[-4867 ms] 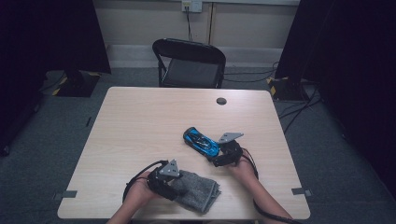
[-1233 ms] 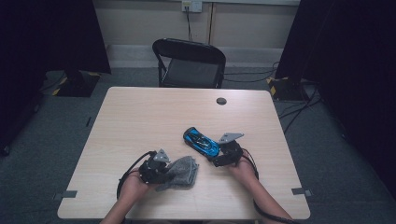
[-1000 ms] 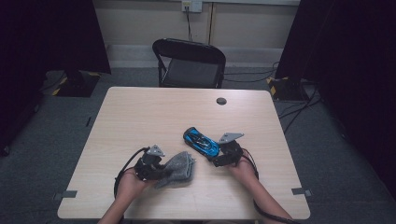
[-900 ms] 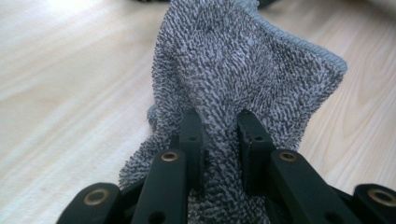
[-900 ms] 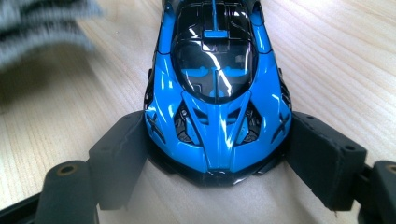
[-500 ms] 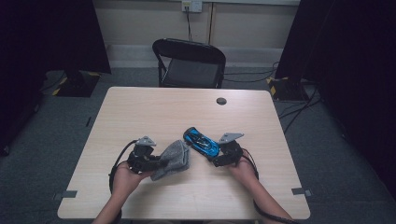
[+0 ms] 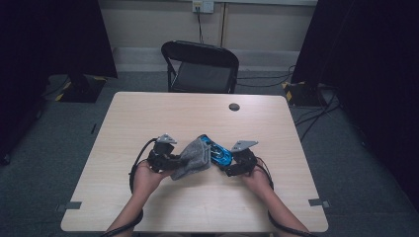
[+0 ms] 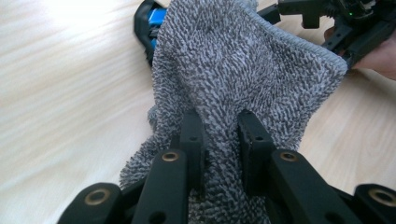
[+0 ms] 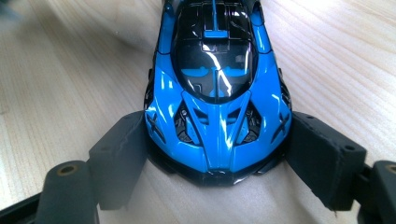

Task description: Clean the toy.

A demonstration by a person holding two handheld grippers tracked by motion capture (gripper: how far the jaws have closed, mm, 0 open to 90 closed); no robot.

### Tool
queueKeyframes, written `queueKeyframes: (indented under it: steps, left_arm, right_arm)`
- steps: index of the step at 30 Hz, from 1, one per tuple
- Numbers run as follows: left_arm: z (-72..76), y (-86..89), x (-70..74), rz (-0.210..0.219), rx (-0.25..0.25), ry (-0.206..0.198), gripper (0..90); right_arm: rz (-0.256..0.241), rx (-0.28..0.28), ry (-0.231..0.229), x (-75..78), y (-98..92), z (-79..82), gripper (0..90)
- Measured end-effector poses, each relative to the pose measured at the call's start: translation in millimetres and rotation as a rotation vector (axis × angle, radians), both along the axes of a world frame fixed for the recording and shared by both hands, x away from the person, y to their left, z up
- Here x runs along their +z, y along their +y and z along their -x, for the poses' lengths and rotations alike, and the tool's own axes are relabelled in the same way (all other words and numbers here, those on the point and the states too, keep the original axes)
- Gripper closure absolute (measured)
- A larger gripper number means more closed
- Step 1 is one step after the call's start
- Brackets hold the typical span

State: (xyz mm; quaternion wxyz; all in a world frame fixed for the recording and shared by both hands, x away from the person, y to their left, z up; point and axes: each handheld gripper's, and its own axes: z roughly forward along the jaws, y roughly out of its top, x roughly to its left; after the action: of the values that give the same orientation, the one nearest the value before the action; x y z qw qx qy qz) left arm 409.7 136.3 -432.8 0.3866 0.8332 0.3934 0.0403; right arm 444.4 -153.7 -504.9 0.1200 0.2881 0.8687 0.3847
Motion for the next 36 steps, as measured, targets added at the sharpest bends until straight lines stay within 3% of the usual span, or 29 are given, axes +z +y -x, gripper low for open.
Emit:
queueKeyframes:
  steps: [8, 16, 21, 36]
  left_arm:
    - [-19.6, -34.8, 5.7, -0.036, -0.023, -0.008, 75.0]
    - [-34.9, -81.6, 0.0, -0.128, -0.057, -0.029, 75.0]
    - [-37.2, -104.2, -10.9, -0.221, -0.091, -0.027, 75.0]
    - [-43.2, -102.0, -5.7, -0.265, -0.054, -0.033, 75.0]
  right_arm:
    - [0.0, 0.0, 0.0, 0.0, 0.0, 0.0, 22.6]
    - [0.0, 0.0, 0.0, 0.0, 0.0, 0.0, 22.6]
    - [0.0, 0.0, 0.0, 0.0, 0.0, 0.0, 22.6]
    - [0.0, 0.001, -0.001, 0.0, 0.0, 0.1, 22.8]
